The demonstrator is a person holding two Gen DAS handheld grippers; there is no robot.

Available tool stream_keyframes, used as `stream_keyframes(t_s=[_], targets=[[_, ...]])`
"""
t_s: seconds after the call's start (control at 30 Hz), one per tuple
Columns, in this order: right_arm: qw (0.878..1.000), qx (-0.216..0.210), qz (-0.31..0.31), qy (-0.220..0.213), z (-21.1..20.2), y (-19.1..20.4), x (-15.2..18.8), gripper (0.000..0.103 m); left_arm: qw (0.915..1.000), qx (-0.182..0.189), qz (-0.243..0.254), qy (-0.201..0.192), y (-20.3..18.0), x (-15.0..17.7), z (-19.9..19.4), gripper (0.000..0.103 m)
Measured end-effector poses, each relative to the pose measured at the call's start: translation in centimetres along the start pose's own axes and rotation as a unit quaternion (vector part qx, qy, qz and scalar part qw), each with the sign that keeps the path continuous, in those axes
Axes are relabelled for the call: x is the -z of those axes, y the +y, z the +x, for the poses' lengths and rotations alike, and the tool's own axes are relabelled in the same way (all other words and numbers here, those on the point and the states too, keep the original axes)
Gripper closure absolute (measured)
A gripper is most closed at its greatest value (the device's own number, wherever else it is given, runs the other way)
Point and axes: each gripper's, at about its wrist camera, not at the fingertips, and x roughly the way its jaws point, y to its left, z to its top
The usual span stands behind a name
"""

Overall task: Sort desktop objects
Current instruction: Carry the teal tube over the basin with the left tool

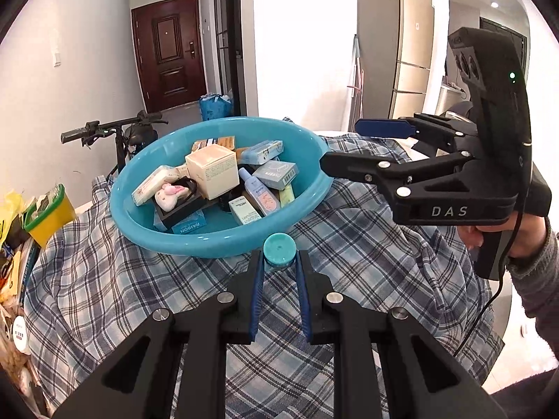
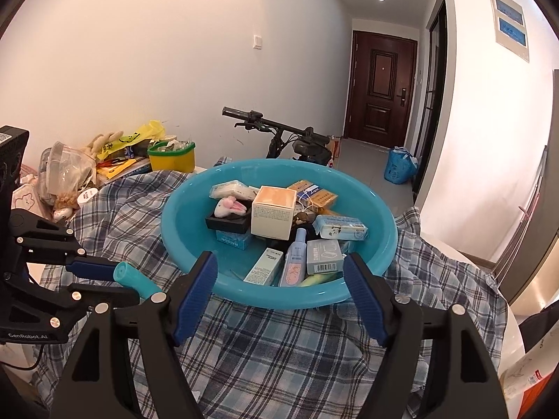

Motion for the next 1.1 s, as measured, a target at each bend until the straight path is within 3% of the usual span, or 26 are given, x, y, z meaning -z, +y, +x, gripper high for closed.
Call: stream_keyframes(t_s=[0.4, 0.8, 0.93, 1.1], targets=[[1.000, 0.003, -0.001, 0.001, 1.1, -0.2, -1.1, 0.025, 0.9988, -0.027, 0.001, -0.040, 1.2, -4.9, 0.9, 0.083], [0.999, 0.029, 0.021, -0.004, 4.7, -2.8, -4.2, 0.024, 0.9981, -0.049, -0.031, -0.017, 5.4, -11.1, 8.7, 0.083], [0.999, 0.034, 0.031, 0.013, 6.2, -3.8, -3.8, 0.025, 0.9975, -0.031, -0.062, 0.013, 7.8, -11.7, 11.8, 0.083], [0.998, 0.041, 0.039, 0.025, 7.6, -4.8, -3.5, 0.024, 0.9951, -0.051, -0.081, 0.024, 9.7, -12.0, 13.7, 0.083]])
